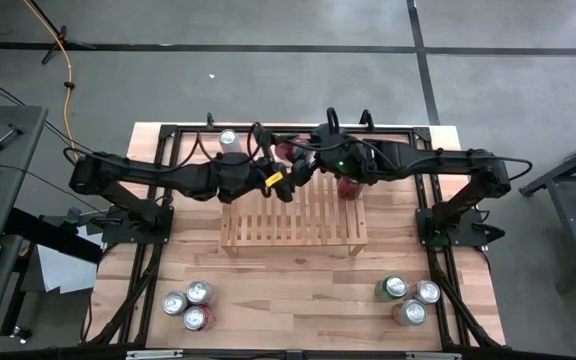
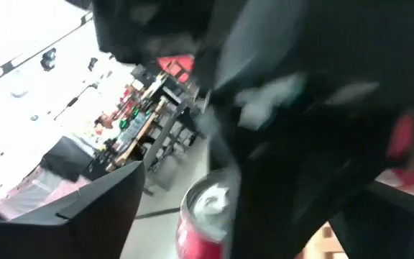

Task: Place canned beverage on shelf
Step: Put the top left red soda can on the shelf

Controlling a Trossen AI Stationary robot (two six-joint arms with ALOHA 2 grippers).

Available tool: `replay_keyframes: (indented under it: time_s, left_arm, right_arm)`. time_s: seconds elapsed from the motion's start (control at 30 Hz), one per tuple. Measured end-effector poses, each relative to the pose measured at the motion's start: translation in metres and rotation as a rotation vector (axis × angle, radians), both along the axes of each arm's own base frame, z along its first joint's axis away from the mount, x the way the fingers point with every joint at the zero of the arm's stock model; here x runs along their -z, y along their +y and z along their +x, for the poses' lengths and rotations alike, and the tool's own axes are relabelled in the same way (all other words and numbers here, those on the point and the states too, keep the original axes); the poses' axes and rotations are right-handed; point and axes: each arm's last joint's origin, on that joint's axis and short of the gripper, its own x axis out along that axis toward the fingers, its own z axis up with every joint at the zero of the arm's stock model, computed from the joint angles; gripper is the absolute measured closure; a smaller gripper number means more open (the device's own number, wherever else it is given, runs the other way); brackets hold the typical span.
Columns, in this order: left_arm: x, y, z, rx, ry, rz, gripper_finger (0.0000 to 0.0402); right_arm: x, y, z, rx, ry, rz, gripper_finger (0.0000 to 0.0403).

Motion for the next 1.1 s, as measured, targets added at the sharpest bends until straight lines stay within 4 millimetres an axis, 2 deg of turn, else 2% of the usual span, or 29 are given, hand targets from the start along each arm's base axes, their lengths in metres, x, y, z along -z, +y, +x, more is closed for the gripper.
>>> replay_keyframes:
  time_s: [0.3,0.6,0.73,0.83,0.97,1.1]
  left_arm:
    - [-0.002,-0.002,-0.004,-0.022,-0.012,-0.035,0.0006]
    - [-0.019,-0.006,-0.038,0.003,-0.042,-0.217,0.0007]
    - [-0.034,-0.003,-0.067,-0.006,-0.115,-0.360,0.0007]
    - [-0.045,0.004,-0.095,-0.036,-0.208,-0.480,0.0007]
    - [-0.049,0.015,-0.129,-0.077,-0.336,-0.574,0.0007]
    - [-0.048,0.023,-0.153,-0.099,-0.455,-0.639,0.0007]
  right_arm:
    - [-0.004,0.001,-0.003,-0.029,0.008,-0.001,0.0112]
    - [-0.023,-0.005,-0.023,-0.019,-0.019,-0.054,0.0112]
    - [-0.037,-0.006,-0.043,-0.038,-0.018,-0.096,0.0112]
    - [-0.054,0.001,-0.064,-0.162,-0.049,-0.103,0.0112]
    - [-0.068,0.024,-0.089,-0.410,-0.103,-0.017,0.0112]
    - [-0.065,0.052,-0.105,-0.580,-0.031,0.145,0.0112]
